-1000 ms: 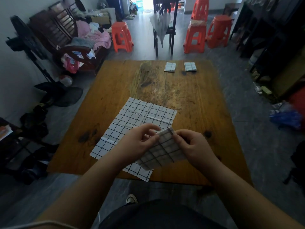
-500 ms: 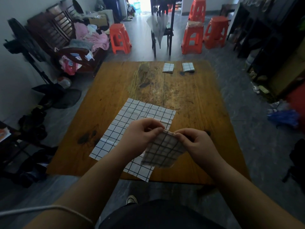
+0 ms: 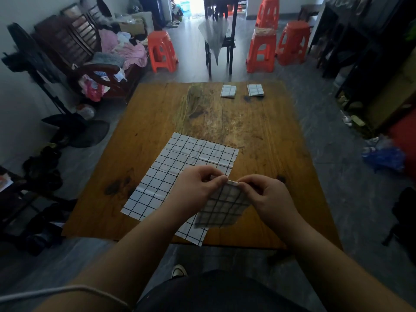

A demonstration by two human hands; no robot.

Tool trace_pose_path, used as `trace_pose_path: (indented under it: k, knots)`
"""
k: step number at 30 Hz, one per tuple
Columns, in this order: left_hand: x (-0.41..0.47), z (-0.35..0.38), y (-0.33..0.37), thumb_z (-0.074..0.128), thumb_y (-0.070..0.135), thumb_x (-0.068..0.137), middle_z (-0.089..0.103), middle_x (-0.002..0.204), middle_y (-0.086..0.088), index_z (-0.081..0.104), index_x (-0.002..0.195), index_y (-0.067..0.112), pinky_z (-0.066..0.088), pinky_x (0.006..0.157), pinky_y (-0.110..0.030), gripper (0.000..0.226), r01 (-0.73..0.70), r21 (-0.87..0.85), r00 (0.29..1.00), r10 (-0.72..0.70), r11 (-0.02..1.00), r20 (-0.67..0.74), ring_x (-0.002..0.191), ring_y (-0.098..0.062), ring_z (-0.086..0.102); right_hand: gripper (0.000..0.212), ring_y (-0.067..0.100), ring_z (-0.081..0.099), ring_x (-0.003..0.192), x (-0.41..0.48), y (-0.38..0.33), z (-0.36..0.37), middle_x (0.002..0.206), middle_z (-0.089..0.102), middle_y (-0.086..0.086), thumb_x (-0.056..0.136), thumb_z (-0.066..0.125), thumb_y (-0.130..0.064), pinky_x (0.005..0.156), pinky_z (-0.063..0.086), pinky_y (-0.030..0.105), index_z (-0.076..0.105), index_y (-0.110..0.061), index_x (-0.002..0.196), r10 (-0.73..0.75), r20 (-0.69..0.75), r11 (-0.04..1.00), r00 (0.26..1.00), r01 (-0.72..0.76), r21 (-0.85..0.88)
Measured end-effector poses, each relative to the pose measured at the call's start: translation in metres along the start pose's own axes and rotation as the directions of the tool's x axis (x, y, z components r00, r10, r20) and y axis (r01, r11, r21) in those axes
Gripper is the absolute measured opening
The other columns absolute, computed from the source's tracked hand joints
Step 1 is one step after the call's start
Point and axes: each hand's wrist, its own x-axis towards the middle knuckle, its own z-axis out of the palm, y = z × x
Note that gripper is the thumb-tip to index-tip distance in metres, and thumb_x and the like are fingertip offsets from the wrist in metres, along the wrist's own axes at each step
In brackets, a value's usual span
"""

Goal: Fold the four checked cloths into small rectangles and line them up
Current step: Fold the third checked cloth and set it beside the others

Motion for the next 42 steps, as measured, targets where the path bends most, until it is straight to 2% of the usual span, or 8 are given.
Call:
trace_pose_path:
  k: [11,14,17,20,25,29,34,42]
  knots:
    - [-0.001,-0.029,-0.003,0.068,0.025,0.09,0.072,0.091,0.004,0.073,0.086,0.028,0.058,0.085,-0.043,0.007,0.048,-0.032,0.996,-0.051,0.998,-0.073,0.091,-0.013,0.066,0.013,0.003,0.068,0.086,-0.003,0.011,-0.017,0.087,0.072,-0.005,0.096,0.062,-0.015,0.075,0.055,0.023,0.071,-0.024,0.094,0.095,-0.093,0.987,0.991,-0.082,0.135]
    - [-0.001,-0.026,-0.002,0.069,0.026,0.09,0.071,0.093,0.006,0.071,0.083,0.034,0.058,0.084,-0.039,0.011,0.037,0.043,0.999,-0.035,0.998,-0.028,0.093,-0.012,0.064,0.014,0.0,0.065,0.093,-0.002,0.007,-0.013,0.096,0.07,-0.013,0.096,0.062,-0.019,0.079,0.056,0.025,0.068,-0.031,0.1,0.05,-0.107,0.997,0.993,-0.044,0.058]
    - [-0.003,-0.015,0.002,0.068,0.027,0.091,0.071,0.091,0.009,0.069,0.084,0.036,0.057,0.081,-0.036,0.011,0.003,0.102,0.999,-0.008,0.995,0.051,0.091,-0.009,0.065,0.018,-0.003,0.058,0.103,-0.001,-0.004,-0.003,0.109,0.063,-0.021,0.093,0.061,-0.03,0.082,0.051,0.02,0.061,-0.039,0.109,-0.019,0.008,0.996,1.0,0.019,-0.085]
    - [-0.004,-0.008,0.005,0.068,0.03,0.09,0.071,0.088,0.013,0.07,0.085,0.037,0.057,0.082,-0.036,0.008,-0.061,0.141,0.994,0.048,0.988,0.096,0.089,-0.005,0.065,0.012,-0.004,0.059,0.098,0.0,-0.013,0.006,0.101,0.065,-0.02,0.093,0.06,-0.035,0.078,0.053,0.021,0.062,-0.04,0.103,-0.039,0.099,0.987,0.994,0.054,-0.149]
    - [-0.007,-0.006,0.004,0.068,0.03,0.091,0.073,0.086,0.01,0.071,0.088,0.031,0.056,0.077,-0.026,0.004,-0.037,0.032,0.999,0.036,0.999,0.027,0.084,0.0,0.067,0.011,-0.001,0.061,0.082,0.0,-0.016,0.006,0.085,0.066,-0.014,0.094,0.063,-0.026,0.071,0.053,0.024,0.063,-0.035,0.088,-0.009,0.024,0.997,1.0,0.011,-0.08]
    - [-0.012,-0.012,-0.006,0.063,0.029,0.095,0.074,0.087,0.01,0.072,0.09,0.03,0.057,0.078,-0.03,0.011,0.017,-0.034,0.996,-0.014,0.999,0.084,0.085,-0.003,0.067,0.012,0.004,0.062,0.081,0.0,-0.015,-0.001,0.085,0.067,-0.008,0.095,0.064,-0.019,0.069,0.052,0.026,0.067,-0.026,0.086,0.04,-0.014,0.996,0.999,-0.039,0.078]
    - [-0.015,-0.01,-0.008,0.06,0.031,0.096,0.069,0.088,0.015,0.07,0.092,0.032,0.049,0.074,-0.024,0.01,0.0,0.134,0.994,-0.015,0.991,0.109,0.087,0.001,0.061,0.006,0.004,0.062,0.095,-0.001,-0.011,0.004,0.098,0.066,-0.013,0.094,0.064,-0.029,0.08,0.058,0.032,0.064,-0.033,0.099,0.074,0.148,0.997,0.986,-0.068,-0.047]
    - [-0.015,-0.003,0.003,0.059,0.029,0.096,0.068,0.086,0.015,0.068,0.092,0.035,0.053,0.079,-0.027,0.012,-0.096,0.229,0.987,0.063,0.969,0.146,0.087,0.0,0.062,0.014,0.0,0.062,0.086,0.004,-0.02,0.004,0.085,0.068,-0.013,0.095,0.063,-0.023,0.075,0.051,0.024,0.067,-0.034,0.087,-0.059,-0.016,0.998,0.998,0.059,-0.021]
